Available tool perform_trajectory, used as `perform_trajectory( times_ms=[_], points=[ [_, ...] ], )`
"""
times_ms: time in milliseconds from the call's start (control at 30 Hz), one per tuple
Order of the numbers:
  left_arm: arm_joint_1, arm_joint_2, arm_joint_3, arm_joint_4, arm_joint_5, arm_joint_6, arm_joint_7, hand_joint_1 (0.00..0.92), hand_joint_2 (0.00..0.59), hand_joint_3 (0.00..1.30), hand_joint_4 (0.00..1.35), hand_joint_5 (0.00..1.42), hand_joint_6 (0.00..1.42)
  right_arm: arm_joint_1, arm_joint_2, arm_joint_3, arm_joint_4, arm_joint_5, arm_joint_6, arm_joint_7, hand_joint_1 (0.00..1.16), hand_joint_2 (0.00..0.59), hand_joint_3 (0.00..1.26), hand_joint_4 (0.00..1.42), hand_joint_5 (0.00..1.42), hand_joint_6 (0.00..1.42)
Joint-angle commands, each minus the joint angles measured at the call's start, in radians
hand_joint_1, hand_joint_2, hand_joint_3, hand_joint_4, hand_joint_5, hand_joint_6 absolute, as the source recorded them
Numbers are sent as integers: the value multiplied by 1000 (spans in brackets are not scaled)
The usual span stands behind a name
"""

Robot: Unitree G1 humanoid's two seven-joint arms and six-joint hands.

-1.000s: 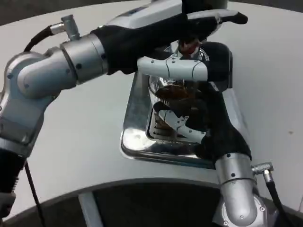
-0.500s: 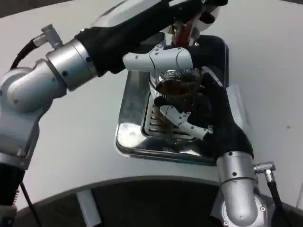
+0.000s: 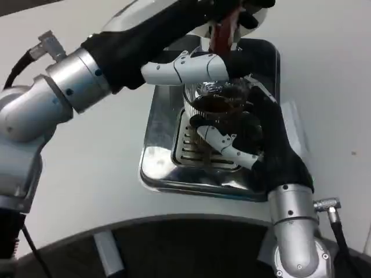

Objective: Grasp the cup under the faucet to collect the drink, then remove the cup.

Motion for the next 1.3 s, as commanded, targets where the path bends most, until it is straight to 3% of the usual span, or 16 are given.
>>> perform_trajectory(
  times_ms=[33, 867, 1300],
  points=[
    [28, 13, 32, -28, -15, 11, 19, 0, 92, 114, 159, 272, 281, 35, 4, -10, -18, 12, -21, -13, 708, 253, 284, 332, 385, 369],
    [79, 39, 72, -98, -37, 38, 3, 0, 96, 137, 193, 301, 311, 74, 7, -31, -52, 18, -100, -54, 721, 266, 436, 465, 499, 482],
    [127, 62, 109, -155, -65, 44, 6, 0, 96, 152, 197, 304, 324, 100, -12, -38, -79, 11, -119, -57, 722, 266, 512, 542, 574, 561]
  ],
)
